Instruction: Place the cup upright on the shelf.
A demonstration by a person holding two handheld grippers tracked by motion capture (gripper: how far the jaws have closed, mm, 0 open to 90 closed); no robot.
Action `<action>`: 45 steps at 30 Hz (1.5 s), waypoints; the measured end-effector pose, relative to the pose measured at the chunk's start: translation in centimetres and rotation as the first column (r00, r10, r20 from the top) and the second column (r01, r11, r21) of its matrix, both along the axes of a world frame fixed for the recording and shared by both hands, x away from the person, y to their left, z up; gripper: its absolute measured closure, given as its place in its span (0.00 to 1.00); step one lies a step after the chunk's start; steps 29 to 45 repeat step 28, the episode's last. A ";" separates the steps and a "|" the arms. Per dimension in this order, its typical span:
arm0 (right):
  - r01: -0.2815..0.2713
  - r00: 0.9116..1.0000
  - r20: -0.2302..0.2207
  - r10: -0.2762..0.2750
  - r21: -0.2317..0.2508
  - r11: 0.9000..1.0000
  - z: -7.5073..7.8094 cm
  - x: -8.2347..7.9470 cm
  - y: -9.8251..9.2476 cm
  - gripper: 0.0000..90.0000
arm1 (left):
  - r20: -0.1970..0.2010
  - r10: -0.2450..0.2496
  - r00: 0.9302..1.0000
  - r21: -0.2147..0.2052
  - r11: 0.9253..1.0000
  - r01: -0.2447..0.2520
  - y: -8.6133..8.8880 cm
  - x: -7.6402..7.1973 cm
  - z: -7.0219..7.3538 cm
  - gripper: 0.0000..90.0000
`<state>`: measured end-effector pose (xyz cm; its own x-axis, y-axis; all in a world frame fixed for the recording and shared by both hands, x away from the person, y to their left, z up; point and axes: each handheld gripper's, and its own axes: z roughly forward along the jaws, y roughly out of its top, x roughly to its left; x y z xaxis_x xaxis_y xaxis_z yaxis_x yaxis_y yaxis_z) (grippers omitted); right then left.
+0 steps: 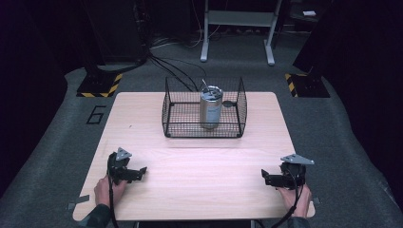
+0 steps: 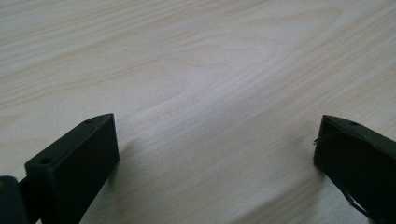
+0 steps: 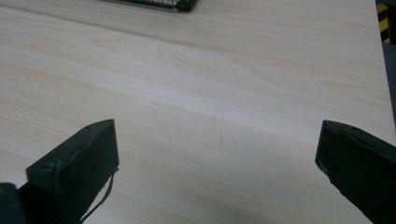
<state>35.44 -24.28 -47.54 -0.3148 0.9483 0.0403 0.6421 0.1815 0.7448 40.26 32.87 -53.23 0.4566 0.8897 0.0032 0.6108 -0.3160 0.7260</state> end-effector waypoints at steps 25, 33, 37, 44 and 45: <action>0.052 0.998 -0.021 -0.053 -0.044 0.998 -5.5 -0.7 -1.7 0.00 | 0.000 0.000 1.000 0.000 1.000 0.000 0.0 0.0 0.0 0.00; 0.050 0.998 -0.027 -0.051 -0.043 0.998 -5.5 -0.7 -1.7 0.00 | -0.001 0.001 1.000 -0.001 1.000 -0.001 0.0 0.0 0.0 0.00; 0.050 0.998 -0.027 -0.051 -0.043 0.998 -5.5 -0.7 -1.7 0.00 | -0.001 0.001 1.000 -0.001 1.000 -0.001 0.0 0.0 0.0 0.00; 0.050 0.998 -0.027 -0.051 -0.043 0.998 -5.5 -0.7 -1.7 0.00 | -0.001 0.001 1.000 -0.001 1.000 -0.001 0.0 0.0 0.0 0.00; 0.050 0.998 -0.027 -0.051 -0.043 0.998 -5.5 -0.7 -1.7 0.00 | -0.001 0.001 1.000 -0.001 1.000 -0.001 0.0 0.0 0.0 0.00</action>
